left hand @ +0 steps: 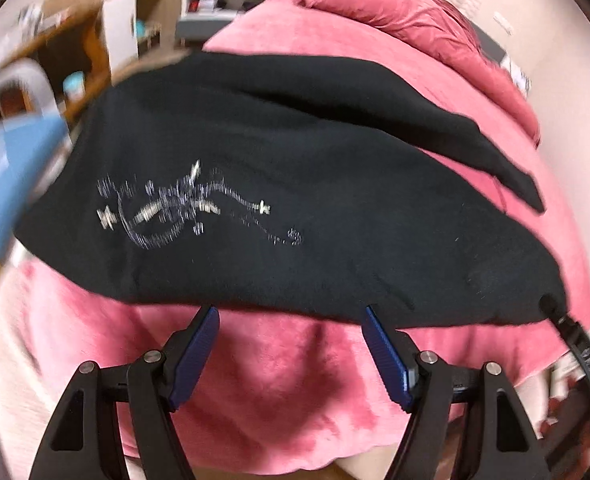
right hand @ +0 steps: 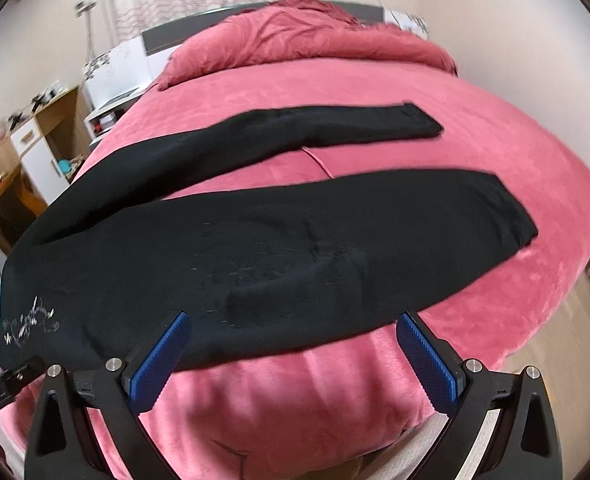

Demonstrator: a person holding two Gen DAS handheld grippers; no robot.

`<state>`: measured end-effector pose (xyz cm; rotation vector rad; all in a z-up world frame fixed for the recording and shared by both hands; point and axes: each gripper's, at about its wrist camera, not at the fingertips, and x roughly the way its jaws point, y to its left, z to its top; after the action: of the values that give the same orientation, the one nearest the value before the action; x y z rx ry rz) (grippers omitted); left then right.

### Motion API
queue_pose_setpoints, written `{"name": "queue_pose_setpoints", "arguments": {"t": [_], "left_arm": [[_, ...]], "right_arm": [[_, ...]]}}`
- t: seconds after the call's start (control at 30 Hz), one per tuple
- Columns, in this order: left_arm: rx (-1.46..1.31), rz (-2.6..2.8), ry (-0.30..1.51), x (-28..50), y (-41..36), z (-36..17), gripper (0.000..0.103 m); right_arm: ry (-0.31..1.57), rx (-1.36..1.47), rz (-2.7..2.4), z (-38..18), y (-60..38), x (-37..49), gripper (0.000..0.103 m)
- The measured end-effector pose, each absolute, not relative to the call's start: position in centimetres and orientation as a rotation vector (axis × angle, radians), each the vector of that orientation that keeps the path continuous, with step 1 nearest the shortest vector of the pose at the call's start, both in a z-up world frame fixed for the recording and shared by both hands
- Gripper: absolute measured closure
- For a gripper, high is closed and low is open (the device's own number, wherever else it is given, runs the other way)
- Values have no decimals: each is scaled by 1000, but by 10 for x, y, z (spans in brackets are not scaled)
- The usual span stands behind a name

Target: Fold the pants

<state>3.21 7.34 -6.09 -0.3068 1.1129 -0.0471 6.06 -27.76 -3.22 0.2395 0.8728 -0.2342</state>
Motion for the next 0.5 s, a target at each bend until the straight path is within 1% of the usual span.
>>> {"name": "queue_pose_setpoints", "arguments": {"t": [0.1, 0.23, 0.33, 0.47, 0.5], "left_arm": [[-325, -45, 1141, 35, 82, -70, 28], [-345, -134, 1184, 38, 90, -82, 28], [-368, -106, 1187, 38, 98, -87, 28], [-554, -75, 1183, 37, 122, -92, 28], [-594, -67, 1185, 37, 128, -94, 30]], "right_arm": [[889, 296, -279, -40, -307, 59, 0], [981, 316, -313, -56, -346, 64, 0], [984, 384, -342, -64, -380, 61, 0], [967, 506, -364, -71, -420, 56, 0], [959, 547, -364, -74, -430, 54, 0]]}}
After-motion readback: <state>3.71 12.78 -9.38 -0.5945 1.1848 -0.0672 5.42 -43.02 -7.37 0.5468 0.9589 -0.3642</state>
